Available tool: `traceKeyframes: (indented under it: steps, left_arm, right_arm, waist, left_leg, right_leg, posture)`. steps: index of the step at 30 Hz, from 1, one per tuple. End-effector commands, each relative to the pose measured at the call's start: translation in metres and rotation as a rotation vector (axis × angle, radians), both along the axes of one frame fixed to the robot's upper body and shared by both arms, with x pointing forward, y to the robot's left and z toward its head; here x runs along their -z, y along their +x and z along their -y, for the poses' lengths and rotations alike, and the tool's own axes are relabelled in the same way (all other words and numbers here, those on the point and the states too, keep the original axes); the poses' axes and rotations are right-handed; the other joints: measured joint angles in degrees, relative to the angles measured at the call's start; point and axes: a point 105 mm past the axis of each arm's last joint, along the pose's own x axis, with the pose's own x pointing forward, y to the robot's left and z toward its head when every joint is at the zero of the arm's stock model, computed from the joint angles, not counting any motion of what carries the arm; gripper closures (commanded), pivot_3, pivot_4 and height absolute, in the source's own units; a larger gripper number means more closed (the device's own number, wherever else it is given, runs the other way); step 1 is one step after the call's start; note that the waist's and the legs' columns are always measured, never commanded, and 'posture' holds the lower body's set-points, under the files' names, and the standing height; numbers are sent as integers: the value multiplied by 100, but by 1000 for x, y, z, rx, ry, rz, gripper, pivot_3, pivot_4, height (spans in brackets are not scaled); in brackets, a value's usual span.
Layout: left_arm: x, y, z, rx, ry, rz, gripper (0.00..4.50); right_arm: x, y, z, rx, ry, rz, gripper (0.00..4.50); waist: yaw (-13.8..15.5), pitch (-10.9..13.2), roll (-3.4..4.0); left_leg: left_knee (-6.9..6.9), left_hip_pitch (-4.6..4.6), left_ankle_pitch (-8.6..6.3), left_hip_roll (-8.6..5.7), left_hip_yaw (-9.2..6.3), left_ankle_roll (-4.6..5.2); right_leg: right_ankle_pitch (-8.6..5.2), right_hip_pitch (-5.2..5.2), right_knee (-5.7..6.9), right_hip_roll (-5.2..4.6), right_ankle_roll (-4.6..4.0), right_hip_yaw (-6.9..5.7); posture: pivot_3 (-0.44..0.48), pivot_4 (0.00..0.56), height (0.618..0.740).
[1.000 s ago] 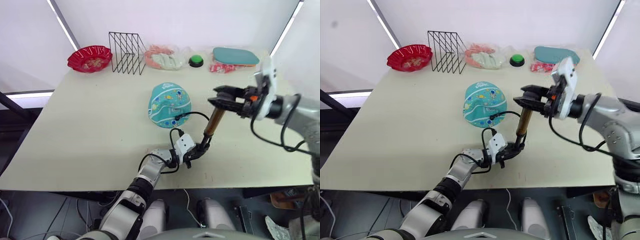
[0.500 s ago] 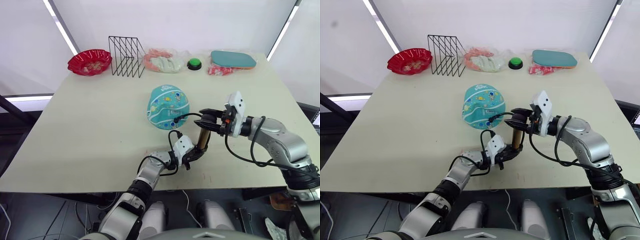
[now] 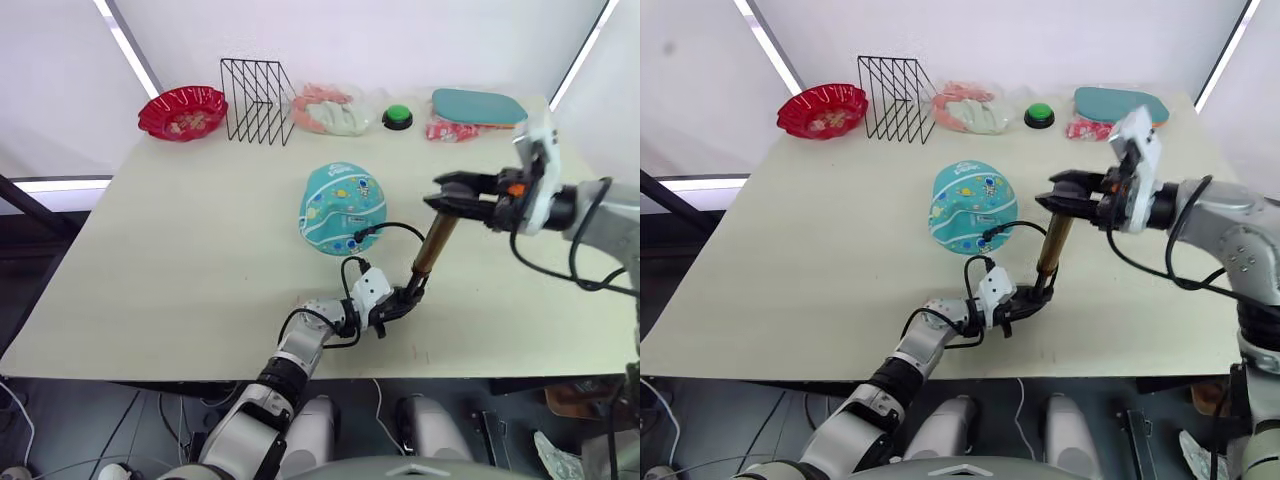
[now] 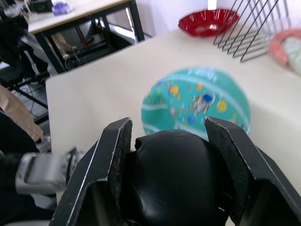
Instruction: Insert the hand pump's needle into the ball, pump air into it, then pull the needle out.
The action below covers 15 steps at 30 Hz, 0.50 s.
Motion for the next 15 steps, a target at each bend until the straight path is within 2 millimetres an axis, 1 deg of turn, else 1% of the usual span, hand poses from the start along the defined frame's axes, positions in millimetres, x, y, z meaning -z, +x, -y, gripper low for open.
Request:
traceKeyframes:
  steps: [1,4,7,9,10,13,14,15]
  left_arm:
    - [38,-15,-16,-21,83,-133,3438]
    - [38,-15,-16,-19,83,-132,3438]
    - [39,-16,-15,-16,83,-132,3440]
    - [39,-17,-15,-16,82,-132,3440]
    - [39,-17,-15,-16,82,-132,3440]
    - [40,-20,-17,-18,82,-135,3440]
    - [40,-20,-17,-19,82,-136,3440]
    - [40,-20,-17,-19,82,-136,3440]
  right_arm:
    - [-59,-7,21,85,71,177,2523]
    - [-59,-7,20,82,87,145,2523]
    - [-28,0,18,101,3,90,2523]
    - [-16,3,15,96,9,58,2523]
    - [-12,4,15,96,15,50,2523]
    - [32,6,8,77,-23,-55,2523]
    - [43,6,6,73,-37,-75,2523]
    - [48,6,5,71,-45,-80,2523]
  waist:
    - [0,5,-7]
    - [0,6,-8]
    - [-1,4,-10]
    - [-2,0,-11]
    - [-10,-4,-15]
    - [-22,-34,-35]
    - [-32,-64,-45]
    - [-31,-72,-46]
  left_leg:
    - [0,0,0,0,0,0]
    - [0,0,0,0,-3,0]
    - [0,1,0,0,-1,1]
    - [0,7,0,1,0,1]
    - [0,9,0,1,0,1]
    - [0,21,-1,5,2,1]
    - [0,24,-1,7,2,1]
    - [-1,28,-1,11,2,1]
  right_leg:
    - [0,0,0,0,0,0]
    - [0,0,0,0,0,-2]
    - [0,1,0,0,0,-1]
    - [0,6,0,0,0,-1]
    - [-1,9,1,0,1,-1]
    - [-2,16,4,4,4,0]
    - [-7,20,4,6,12,0]
    - [-10,22,5,11,16,0]
  posture:
    - [0,150,740]
    - [0,150,740]
    - [0,150,740]
    - [0,150,740]
    - [0,150,740]
    - [0,150,740]
    - [0,150,740]
    - [0,150,740]
